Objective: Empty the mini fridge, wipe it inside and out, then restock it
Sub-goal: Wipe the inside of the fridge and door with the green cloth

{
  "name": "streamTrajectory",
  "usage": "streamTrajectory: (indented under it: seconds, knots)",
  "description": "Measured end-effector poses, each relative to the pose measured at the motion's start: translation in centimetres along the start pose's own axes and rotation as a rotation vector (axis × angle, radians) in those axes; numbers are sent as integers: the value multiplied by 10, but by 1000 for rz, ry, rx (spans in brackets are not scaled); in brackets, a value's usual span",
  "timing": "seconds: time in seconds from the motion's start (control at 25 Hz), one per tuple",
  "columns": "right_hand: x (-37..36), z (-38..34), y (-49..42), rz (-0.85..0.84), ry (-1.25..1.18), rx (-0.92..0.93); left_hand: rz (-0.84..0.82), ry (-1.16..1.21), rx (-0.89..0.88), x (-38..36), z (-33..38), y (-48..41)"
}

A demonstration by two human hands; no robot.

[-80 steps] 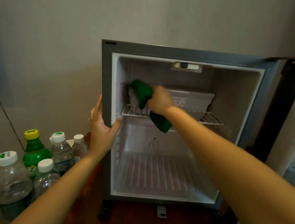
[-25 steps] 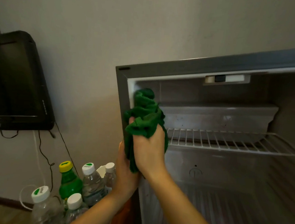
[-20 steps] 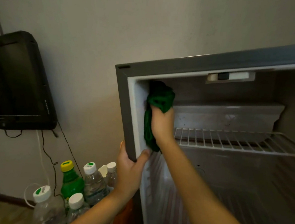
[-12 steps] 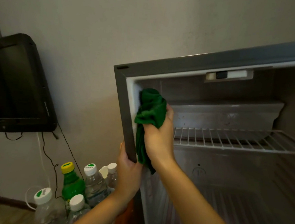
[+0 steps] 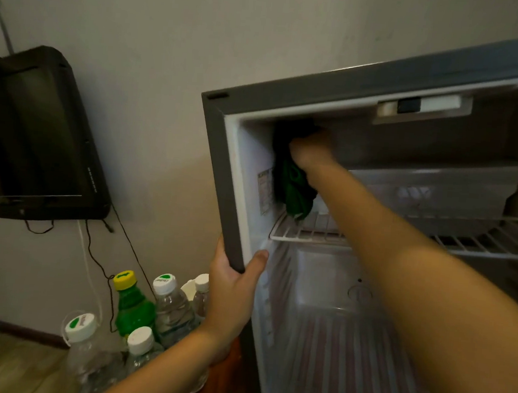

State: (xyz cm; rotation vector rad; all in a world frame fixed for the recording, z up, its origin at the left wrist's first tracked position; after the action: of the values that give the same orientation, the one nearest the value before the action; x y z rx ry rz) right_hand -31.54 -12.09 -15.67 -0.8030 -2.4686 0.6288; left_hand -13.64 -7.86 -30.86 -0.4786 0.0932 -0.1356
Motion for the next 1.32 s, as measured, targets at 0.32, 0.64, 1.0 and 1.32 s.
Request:
streamTrajectory:
  seconds: [0.32,0.64,1.0,1.32]
  knots:
    - [5,-19,50,-180,309,102,58,-14,-62,0,6,2]
    - [24,14,106,46,-442,-120,66,-13,-87,-3,14,6]
    - [-11,3,22,215,-594,-208,69,-15,-100,-1,3,-1]
    - [-13,-28,134,107,-243,393,77,-16,-131,-1,7,0]
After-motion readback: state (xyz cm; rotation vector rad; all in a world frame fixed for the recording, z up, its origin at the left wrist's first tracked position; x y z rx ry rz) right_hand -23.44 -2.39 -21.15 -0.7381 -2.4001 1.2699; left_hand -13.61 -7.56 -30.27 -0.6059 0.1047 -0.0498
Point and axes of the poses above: each hand's wrist, its own y-axis away from the middle knuckle, its own x-axis out of the back of the hand, z = x × y, the point moved 6 cm from there along -y, towards the middle knuckle, and after that the axes turned 9 degrees about x, right-handed, at the moved point
